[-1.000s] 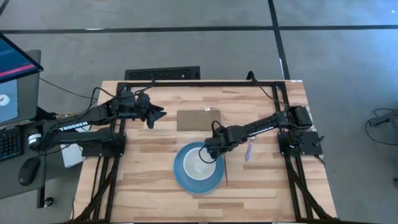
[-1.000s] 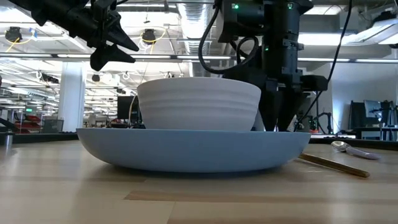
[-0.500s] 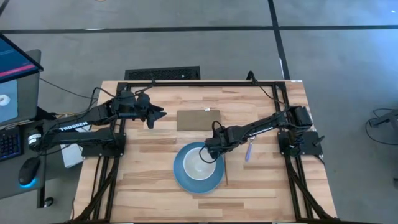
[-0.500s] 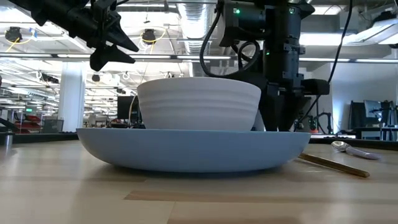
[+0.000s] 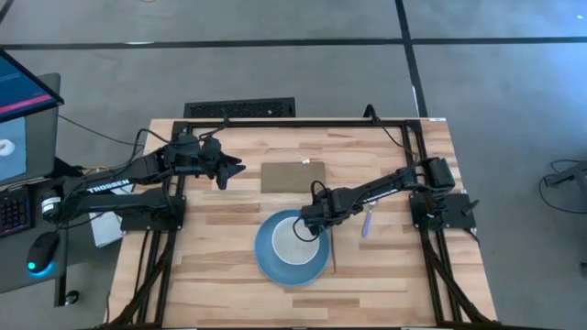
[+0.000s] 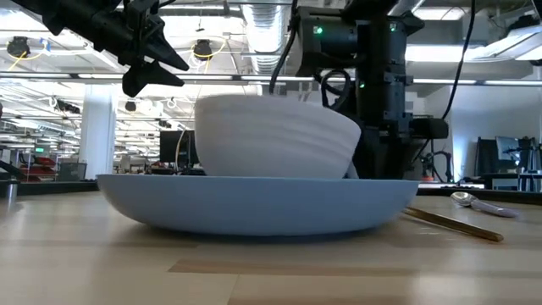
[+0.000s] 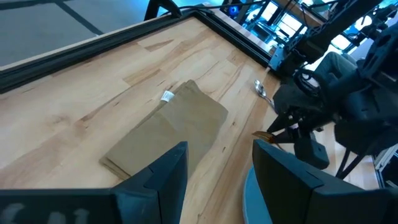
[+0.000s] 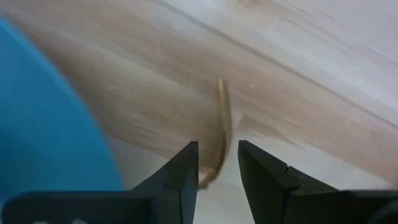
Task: Set table place
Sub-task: Move the gold fork to the right of the blue plate
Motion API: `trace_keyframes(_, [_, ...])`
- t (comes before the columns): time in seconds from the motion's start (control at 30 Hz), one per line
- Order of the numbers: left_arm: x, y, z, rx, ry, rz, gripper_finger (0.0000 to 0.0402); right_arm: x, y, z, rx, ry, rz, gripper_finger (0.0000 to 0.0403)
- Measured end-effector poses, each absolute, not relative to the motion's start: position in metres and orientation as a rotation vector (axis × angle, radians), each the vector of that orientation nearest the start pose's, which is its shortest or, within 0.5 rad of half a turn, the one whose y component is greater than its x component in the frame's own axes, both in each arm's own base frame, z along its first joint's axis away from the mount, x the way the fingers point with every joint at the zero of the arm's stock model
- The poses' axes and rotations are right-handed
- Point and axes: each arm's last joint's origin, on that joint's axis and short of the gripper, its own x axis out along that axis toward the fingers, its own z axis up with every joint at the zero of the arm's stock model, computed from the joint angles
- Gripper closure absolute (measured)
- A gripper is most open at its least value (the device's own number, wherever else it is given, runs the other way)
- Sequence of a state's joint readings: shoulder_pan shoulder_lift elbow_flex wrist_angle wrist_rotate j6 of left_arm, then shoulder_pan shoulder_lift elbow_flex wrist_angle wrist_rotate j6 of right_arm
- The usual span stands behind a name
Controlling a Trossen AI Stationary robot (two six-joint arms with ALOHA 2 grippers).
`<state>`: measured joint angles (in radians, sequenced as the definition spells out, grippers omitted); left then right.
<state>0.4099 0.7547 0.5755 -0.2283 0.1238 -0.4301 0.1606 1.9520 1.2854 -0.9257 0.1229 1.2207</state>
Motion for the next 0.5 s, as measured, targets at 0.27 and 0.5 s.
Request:
trace_keyframes(0.27, [0.1553, 0.0636, 0.2609, -0.531, 0.335, 0.365, 0.0233, 0.3409, 0.054, 0.1478, 0.722, 1.34, -0.915, 0.0279])
trace_keyframes(0.5, [0.1553, 0.0636, 0.2609, -0.531, 0.336, 0.365, 0.0233, 0.3414, 0.0541, 0.1479, 0.718, 1.341, -0.904, 0.0339])
